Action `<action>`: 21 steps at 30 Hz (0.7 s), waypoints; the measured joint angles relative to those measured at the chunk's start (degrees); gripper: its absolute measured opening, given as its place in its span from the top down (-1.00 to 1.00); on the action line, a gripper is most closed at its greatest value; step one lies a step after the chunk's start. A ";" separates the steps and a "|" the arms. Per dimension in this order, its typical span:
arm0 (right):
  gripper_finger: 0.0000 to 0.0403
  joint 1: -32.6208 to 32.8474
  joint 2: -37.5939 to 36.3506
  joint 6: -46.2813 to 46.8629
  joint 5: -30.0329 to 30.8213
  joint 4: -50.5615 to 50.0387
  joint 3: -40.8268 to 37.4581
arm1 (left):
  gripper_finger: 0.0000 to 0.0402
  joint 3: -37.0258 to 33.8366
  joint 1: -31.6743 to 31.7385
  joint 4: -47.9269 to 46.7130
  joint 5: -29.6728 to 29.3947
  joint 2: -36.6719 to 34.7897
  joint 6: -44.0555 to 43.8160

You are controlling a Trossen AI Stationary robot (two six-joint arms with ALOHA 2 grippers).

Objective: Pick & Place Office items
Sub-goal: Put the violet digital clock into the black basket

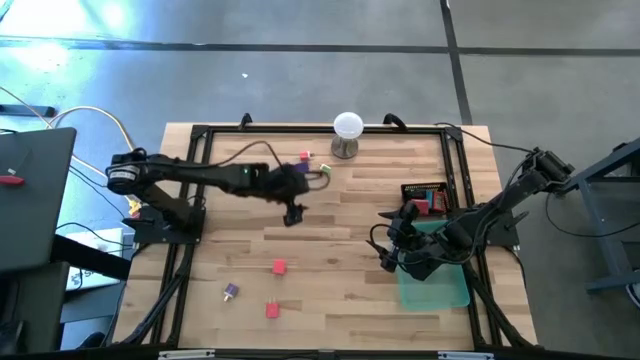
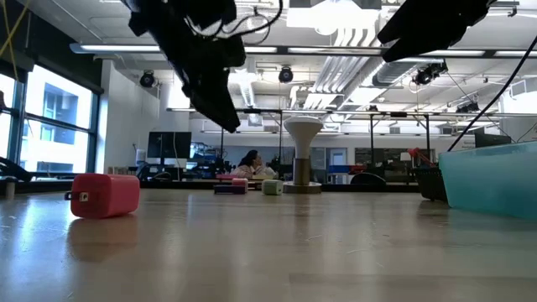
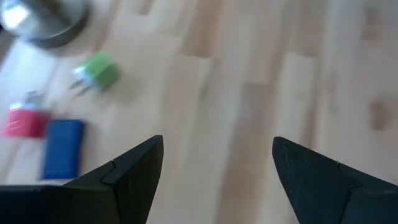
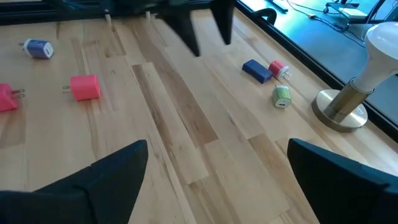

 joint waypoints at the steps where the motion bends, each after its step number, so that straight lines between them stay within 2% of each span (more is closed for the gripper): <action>1: -0.86 0.00 0.00 0.00 0.01 0.00 0.00 | -0.46 0.00 1.50 -0.75 0.04 0.00 0.97; 5: -0.86 0.00 0.00 0.00 0.00 0.00 0.00 | -0.46 0.00 7.91 -4.04 1.36 0.00 2.19; 10: -0.86 0.00 0.00 -0.02 0.02 0.00 0.00 | -0.46 -0.02 16.31 -4.54 8.68 0.00 0.28; 12: -0.86 0.00 0.00 0.00 0.02 0.00 0.00 | -0.46 -0.02 18.84 -4.50 9.85 0.16 -0.35; 21: -0.86 0.00 -0.02 -0.02 0.02 0.04 -0.02 | -0.46 -0.07 25.10 -4.27 8.36 3.78 -6.19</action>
